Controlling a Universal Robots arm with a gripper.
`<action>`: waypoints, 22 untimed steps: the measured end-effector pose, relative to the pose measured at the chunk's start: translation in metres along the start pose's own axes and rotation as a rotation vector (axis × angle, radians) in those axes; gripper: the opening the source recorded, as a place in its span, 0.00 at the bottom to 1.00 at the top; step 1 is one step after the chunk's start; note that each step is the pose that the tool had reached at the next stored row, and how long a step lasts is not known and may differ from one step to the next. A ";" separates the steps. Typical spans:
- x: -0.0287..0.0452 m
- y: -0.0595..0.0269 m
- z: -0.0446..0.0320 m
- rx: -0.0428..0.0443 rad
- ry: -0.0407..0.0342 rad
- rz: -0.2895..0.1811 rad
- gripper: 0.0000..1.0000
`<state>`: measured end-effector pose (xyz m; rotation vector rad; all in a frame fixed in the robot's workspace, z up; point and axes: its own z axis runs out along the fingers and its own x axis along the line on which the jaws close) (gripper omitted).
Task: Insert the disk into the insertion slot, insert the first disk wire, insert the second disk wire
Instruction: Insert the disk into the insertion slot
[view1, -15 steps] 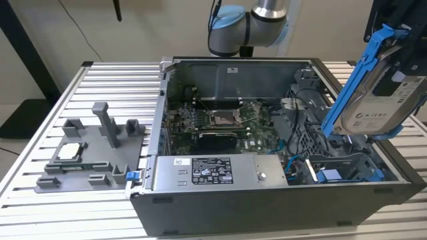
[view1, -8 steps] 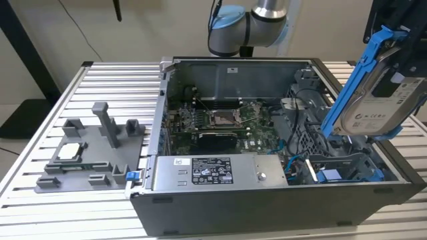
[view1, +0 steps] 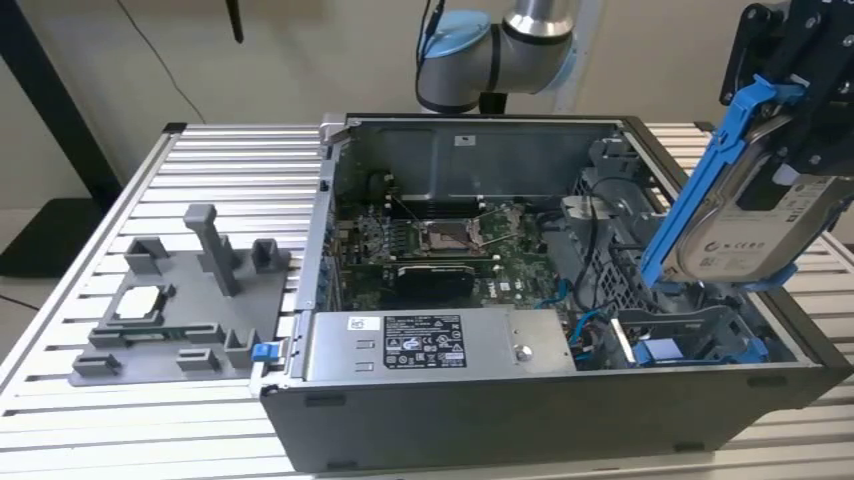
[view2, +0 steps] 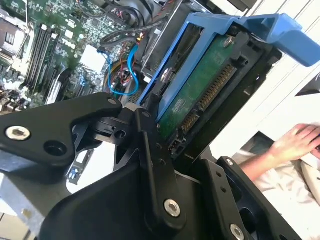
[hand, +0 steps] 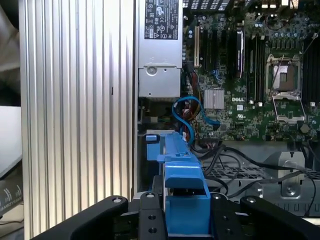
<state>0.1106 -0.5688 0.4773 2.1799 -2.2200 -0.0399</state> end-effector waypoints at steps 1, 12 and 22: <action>0.0003 -0.0004 0.0019 0.0000 -0.0001 0.000 0.00; 0.0026 -0.0024 0.0126 0.0000 0.0002 0.000 0.00; 0.0028 -0.0042 0.0217 0.0000 0.0000 0.000 0.00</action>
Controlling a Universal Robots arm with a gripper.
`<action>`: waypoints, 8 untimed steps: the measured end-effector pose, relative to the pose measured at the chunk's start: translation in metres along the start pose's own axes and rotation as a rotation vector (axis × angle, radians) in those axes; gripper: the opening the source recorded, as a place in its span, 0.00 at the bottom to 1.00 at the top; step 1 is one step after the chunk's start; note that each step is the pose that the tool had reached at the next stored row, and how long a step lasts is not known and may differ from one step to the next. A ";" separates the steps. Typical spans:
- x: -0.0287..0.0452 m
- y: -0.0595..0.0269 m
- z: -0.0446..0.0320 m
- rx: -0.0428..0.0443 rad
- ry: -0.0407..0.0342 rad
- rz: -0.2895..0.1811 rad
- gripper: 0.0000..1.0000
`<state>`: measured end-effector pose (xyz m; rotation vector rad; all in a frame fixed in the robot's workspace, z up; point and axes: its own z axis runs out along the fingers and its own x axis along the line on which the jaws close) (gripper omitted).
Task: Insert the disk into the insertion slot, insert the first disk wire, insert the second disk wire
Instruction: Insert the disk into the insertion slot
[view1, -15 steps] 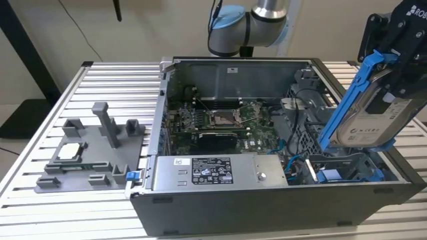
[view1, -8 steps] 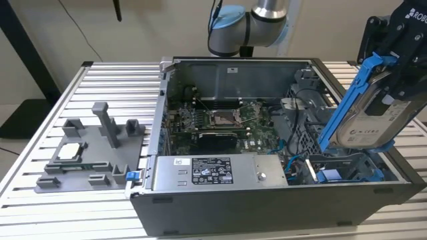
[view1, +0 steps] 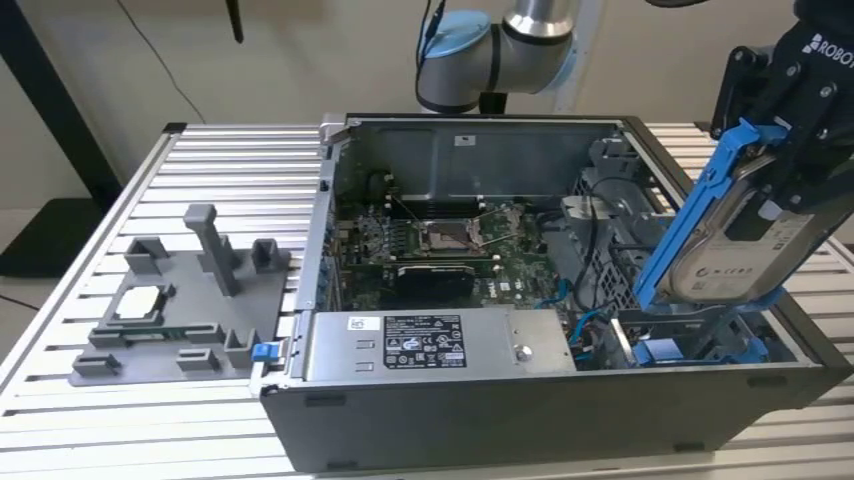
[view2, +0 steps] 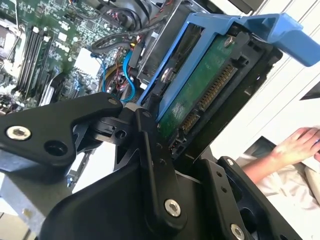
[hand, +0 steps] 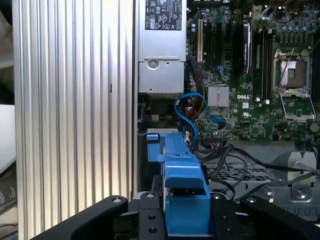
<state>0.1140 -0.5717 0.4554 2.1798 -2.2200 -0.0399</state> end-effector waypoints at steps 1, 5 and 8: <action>0.0000 -0.0001 0.0008 0.0000 0.0001 0.000 0.00; 0.0000 -0.0007 0.0044 0.0000 -0.0002 0.000 0.00; 0.0000 -0.0011 0.0071 0.0000 -0.0001 0.000 0.00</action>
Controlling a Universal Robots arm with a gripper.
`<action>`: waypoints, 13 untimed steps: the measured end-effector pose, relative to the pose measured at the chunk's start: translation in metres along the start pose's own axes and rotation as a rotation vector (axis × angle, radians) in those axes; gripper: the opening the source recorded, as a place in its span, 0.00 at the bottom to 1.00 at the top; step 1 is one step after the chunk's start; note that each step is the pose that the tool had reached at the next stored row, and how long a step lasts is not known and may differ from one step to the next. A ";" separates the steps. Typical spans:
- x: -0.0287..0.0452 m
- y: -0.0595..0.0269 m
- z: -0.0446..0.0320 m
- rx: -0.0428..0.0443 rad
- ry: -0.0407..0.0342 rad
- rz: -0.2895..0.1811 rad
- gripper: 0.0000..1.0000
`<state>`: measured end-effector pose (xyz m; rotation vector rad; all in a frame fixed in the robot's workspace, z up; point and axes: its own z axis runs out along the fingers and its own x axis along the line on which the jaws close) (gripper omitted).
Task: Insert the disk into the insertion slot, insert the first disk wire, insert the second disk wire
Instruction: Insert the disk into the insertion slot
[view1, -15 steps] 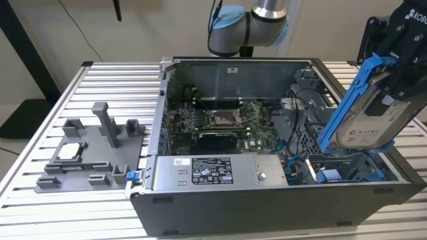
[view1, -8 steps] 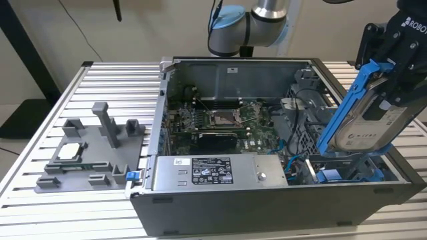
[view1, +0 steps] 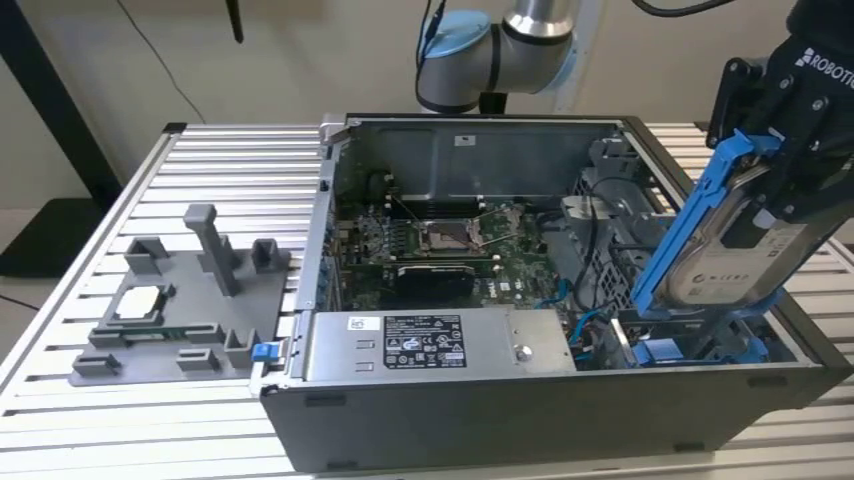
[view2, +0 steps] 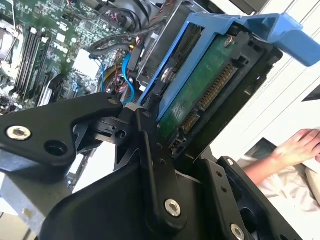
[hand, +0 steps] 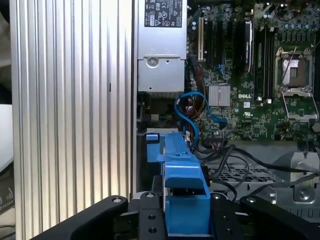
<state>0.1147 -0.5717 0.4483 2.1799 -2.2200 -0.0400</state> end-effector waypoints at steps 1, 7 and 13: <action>0.0000 -0.0002 0.0008 0.0000 0.0001 0.000 0.00; 0.0004 -0.0034 0.0080 0.0000 0.0001 0.000 0.00; 0.0004 -0.0060 0.0184 0.0000 0.0001 -0.002 0.00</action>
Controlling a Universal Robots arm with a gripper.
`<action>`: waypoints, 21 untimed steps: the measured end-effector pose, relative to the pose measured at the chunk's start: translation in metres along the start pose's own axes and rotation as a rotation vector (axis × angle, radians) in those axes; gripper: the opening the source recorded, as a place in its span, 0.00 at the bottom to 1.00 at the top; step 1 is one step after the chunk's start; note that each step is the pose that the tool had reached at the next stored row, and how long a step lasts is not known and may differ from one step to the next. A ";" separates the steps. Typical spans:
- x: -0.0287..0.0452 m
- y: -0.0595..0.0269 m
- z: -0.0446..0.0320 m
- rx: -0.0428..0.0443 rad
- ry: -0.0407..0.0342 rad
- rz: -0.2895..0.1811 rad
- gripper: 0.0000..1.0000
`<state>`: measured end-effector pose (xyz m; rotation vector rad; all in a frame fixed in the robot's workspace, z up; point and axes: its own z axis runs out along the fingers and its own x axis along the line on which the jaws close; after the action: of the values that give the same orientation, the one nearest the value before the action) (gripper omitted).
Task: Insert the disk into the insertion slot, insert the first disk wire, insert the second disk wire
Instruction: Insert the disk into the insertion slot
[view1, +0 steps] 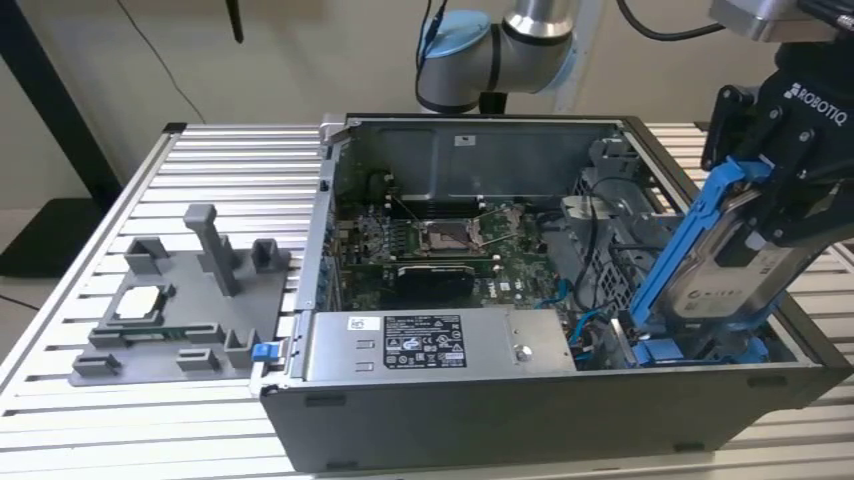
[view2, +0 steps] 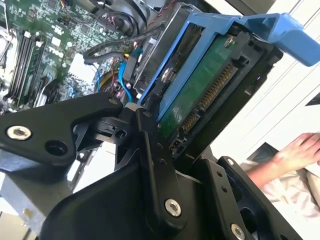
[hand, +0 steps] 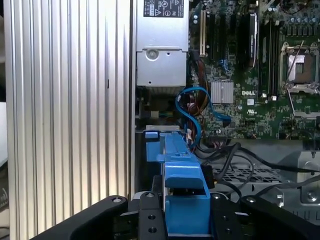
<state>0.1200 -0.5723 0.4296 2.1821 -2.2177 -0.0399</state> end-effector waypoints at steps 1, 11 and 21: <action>0.0000 -0.0003 0.0018 0.0000 0.0001 0.000 0.00; -0.0002 -0.0013 0.0190 0.0000 0.0001 -0.003 0.00; -0.0008 -0.0021 0.0389 0.0000 0.0001 -0.003 0.00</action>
<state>0.1205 -0.5717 0.3907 2.1851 -2.2148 -0.0399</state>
